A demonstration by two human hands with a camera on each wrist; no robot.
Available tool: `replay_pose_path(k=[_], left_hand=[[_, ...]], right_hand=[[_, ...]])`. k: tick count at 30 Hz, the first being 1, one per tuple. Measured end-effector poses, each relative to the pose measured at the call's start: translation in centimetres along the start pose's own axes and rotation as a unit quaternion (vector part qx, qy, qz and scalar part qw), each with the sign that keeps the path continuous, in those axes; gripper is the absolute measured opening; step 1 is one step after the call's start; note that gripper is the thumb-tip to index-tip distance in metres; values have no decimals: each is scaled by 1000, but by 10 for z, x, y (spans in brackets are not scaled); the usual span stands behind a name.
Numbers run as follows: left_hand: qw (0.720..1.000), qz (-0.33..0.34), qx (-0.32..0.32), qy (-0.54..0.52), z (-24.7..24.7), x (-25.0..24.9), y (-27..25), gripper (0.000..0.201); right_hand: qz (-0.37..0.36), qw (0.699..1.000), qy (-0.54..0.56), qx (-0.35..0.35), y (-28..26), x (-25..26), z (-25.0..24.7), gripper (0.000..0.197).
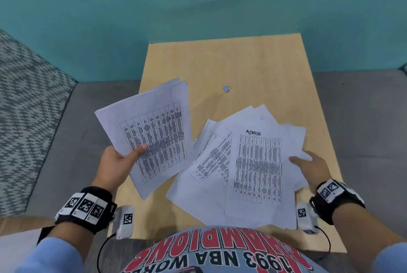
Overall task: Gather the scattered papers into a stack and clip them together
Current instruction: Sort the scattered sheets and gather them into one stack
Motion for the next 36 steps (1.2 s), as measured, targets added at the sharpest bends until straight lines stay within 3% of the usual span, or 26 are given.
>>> replay_pose_path(k=[3, 7, 13, 17, 20, 22, 24, 25, 28, 33, 36], left_hand=[[1000, 5, -1, 5, 2, -5, 0, 26], [1000, 2, 2, 17, 2, -5, 1, 29], [1000, 10, -3, 22, 3, -9, 3, 27], [999, 24, 0, 23, 9, -12, 2, 27], [999, 23, 6, 35, 12, -10, 4, 19], [999, 15, 10, 34, 11, -6, 6, 19], [1000, 12, 9, 27, 8, -1, 9, 39], [1000, 13, 8, 19, 7, 1, 10, 43], [1000, 25, 3, 11, 5, -4, 10, 27], [999, 36, 1, 11, 3, -14, 11, 28], [999, 42, 3, 17, 2, -23, 12, 33]], right_hand=[[10, 996, -75, 52, 3, -11, 8, 60], [-53, 982, -179, 21, -8, 19, -2, 47], [-187, 968, -168, 14, -51, 79, -30, 29], [-218, 963, -160, -2, -59, 95, -52, 8], [-222, 955, -194, -1, -63, 103, -53, 10], [-226, 965, -133, -24, -59, 105, -66, 18], [-221, 974, -44, -25, -56, 106, -75, 27], [-221, 975, -22, -25, -58, 110, -79, 23], [-232, 972, -5, -36, -68, 130, -97, 22], [-263, 960, 82, -46, -77, 160, -126, 31], [-242, 958, 148, -26, -73, 163, -131, 38]])
Point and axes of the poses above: each hand's wrist, its own y-axis towards the middle knuckle, its own z-axis out of the palm, x = y × z, the point moved 10 cm from there along y, towards the middle knuckle, and after that the axes turned 10 degrees about x, right-handed, at the moved point
